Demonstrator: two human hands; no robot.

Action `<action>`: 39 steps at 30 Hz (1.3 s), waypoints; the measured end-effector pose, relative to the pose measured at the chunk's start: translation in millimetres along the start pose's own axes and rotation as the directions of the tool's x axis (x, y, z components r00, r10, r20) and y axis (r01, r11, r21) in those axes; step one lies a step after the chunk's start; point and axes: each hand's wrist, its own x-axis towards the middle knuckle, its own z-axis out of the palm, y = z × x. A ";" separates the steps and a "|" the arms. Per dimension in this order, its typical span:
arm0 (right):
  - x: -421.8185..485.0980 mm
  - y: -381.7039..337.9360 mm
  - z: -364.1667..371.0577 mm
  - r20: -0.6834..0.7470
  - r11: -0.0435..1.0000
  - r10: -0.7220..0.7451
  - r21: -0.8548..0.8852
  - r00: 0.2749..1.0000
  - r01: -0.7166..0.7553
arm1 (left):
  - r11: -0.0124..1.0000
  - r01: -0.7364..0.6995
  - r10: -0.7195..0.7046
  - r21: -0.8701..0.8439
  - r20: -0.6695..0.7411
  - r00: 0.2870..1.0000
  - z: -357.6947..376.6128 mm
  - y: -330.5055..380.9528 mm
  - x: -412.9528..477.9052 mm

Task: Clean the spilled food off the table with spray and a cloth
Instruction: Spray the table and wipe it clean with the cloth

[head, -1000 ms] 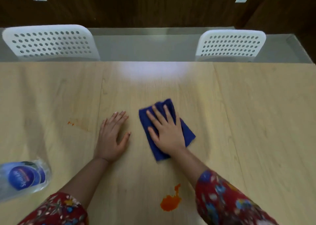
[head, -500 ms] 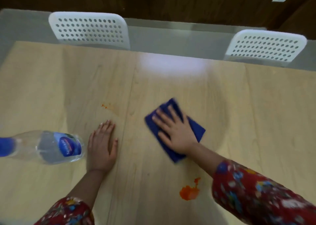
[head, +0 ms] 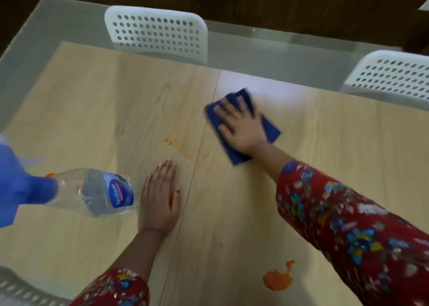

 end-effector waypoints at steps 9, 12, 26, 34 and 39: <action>-98.2 41.6 9.7 0.084 0.843 -0.534 -0.017 0.841 0.537 | 1.000 -0.003 0.003 -0.004 -0.001 1.000 -0.6 0.3 0.4; -54.6 62.8 -1.7 -0.017 0.999 -0.049 -0.001 0.999 0.049 | 1.000 -0.020 0.020 0.016 0.011 1.000 0.6 -2.0 1.4; -175.6 66.5 20.3 -0.018 0.998 -0.061 0.004 0.998 0.061 | 0.996 -0.081 0.079 0.044 0.050 0.996 -4.1 1.0 -1.7; -191.5 10.0 27.4 -0.032 0.976 0.209 0.068 0.977 -0.207 | 0.984 -0.036 0.060 -0.175 0.137 0.989 13.4 74.7 -9.4; -261.2 52.0 32.3 -0.028 0.994 0.088 0.061 0.996 -0.086 | 0.984 -0.158 0.091 0.077 0.540 0.836 41.1 119.9 -21.6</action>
